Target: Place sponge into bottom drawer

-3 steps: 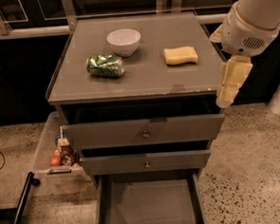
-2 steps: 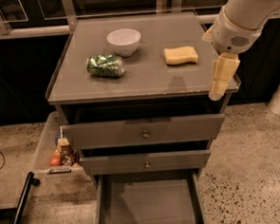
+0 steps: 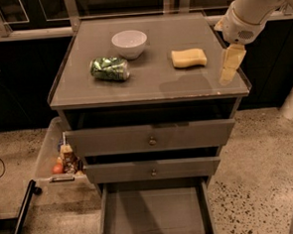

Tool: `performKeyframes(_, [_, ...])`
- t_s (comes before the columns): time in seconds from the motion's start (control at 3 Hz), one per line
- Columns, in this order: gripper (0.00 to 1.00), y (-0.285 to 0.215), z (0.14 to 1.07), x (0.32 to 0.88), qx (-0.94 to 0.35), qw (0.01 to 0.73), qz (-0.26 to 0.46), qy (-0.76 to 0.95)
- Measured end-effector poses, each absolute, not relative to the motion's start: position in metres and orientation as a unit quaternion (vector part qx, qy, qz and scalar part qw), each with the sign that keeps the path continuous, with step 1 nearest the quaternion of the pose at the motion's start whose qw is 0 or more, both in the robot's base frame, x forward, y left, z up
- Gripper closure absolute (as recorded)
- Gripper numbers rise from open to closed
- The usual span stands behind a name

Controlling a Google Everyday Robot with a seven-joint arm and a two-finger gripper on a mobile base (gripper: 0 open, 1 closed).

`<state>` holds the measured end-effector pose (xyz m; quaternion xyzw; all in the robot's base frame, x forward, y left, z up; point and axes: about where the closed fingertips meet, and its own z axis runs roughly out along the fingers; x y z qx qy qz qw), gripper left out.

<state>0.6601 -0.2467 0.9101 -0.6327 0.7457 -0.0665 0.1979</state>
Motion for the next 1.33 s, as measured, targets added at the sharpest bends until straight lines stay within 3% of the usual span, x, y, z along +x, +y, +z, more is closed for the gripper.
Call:
performKeyframes(0.67, [0.0,-0.245,0.912,0.663,-0.627,0.22,-0.059,0.745])
performKeyframes(1.33, [0.0,-0.234,0.918,0.719,-0.588,0.354,0.025,0.727])
